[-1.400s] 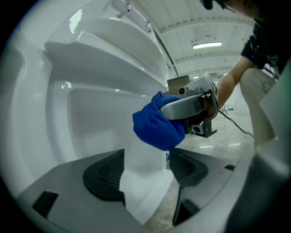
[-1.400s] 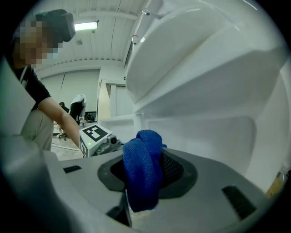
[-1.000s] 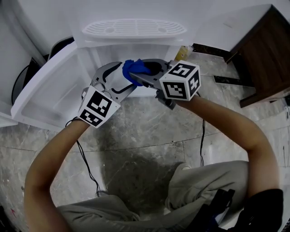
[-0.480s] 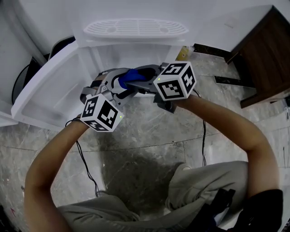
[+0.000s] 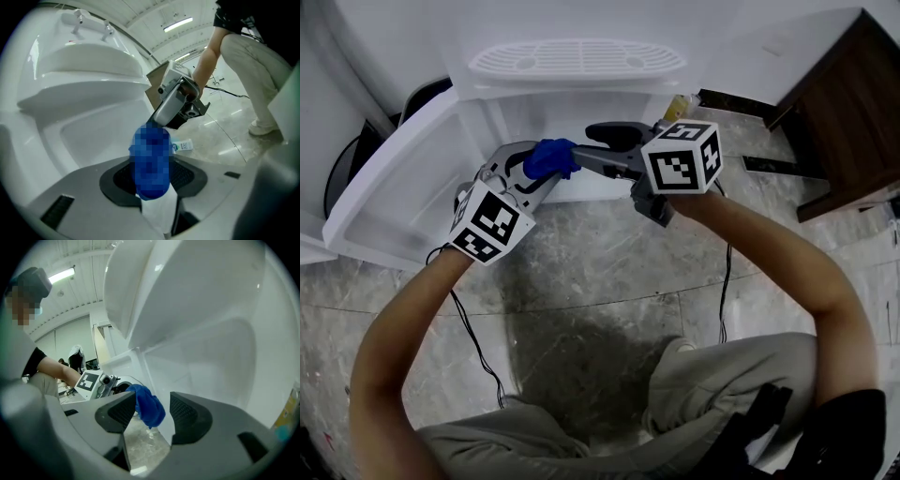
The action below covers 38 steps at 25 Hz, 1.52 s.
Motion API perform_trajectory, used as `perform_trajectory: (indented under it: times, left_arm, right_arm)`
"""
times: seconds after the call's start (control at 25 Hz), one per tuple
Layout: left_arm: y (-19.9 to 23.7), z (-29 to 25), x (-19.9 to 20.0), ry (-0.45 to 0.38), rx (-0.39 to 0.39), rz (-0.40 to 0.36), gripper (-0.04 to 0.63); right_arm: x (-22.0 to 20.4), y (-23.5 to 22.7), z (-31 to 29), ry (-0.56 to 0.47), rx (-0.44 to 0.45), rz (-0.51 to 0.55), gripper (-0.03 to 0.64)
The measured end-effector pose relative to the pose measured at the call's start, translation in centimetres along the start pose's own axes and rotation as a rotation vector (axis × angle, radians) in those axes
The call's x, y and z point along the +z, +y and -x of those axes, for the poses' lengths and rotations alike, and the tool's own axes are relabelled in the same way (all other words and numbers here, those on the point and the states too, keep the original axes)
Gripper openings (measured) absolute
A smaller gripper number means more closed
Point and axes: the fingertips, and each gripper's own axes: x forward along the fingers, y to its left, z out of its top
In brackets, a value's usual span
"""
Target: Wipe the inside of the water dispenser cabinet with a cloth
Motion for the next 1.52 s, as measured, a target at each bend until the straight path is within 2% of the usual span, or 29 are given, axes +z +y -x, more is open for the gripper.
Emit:
perform_trajectory:
  times: [0.12, 0.24, 0.28, 0.44, 0.72, 0.96, 1.12, 1.28, 1.44, 1.52]
  left_arm:
    - [0.2, -0.2, -0.3, -0.001, -0.001, 0.032, 0.167]
    - [-0.1, -0.7, -0.2, 0.003, -0.01, 0.052, 0.167]
    - [-0.1, -0.9, -0.2, 0.005, -0.011, 0.059, 0.167]
    - [-0.4, -2.0, -1.1, 0.017, -0.015, 0.104, 0.167]
    - [-1.7, -7.1, -4.3, 0.1, -0.045, 0.162, 0.167]
    - [-1.0, -14.6, -6.2, 0.127, -0.041, 0.133, 0.167]
    - [-0.2, -18.8, -6.7, 0.152, -0.015, 0.156, 0.167]
    - [1.2, -21.9, -8.0, 0.173, 0.019, 0.174, 0.167]
    - [4.3, -23.7, -8.6, 0.174, 0.071, 0.262, 0.166]
    - [5.6, -24.4, -9.0, 0.197, 0.113, 0.265, 0.166]
  right_arm:
    - [0.5, -0.8, 1.0, -0.02, -0.035, 0.046, 0.203]
    - [0.1, -1.3, 1.7, -0.025, -0.064, 0.093, 0.013]
    - [-0.1, -1.3, 1.9, -0.023, -0.07, 0.113, 0.001]
    - [-1.3, -1.8, 2.2, 0.0, -0.074, 0.138, -0.002]
    - [-4.3, -3.1, 3.0, 0.08, -0.089, 0.175, -0.002]
    - [-6.2, -4.7, 3.7, 0.11, -0.126, 0.174, -0.002]
    - [-8.2, -4.6, 5.0, 0.149, -0.108, 0.19, -0.002]
    - [-10.9, -4.8, 6.2, 0.19, -0.097, 0.149, -0.002]
    - [-12.6, -4.7, 6.8, 0.21, -0.077, 0.118, -0.002]
    - [-13.1, -4.6, 6.9, 0.21, -0.07, 0.099, -0.002]
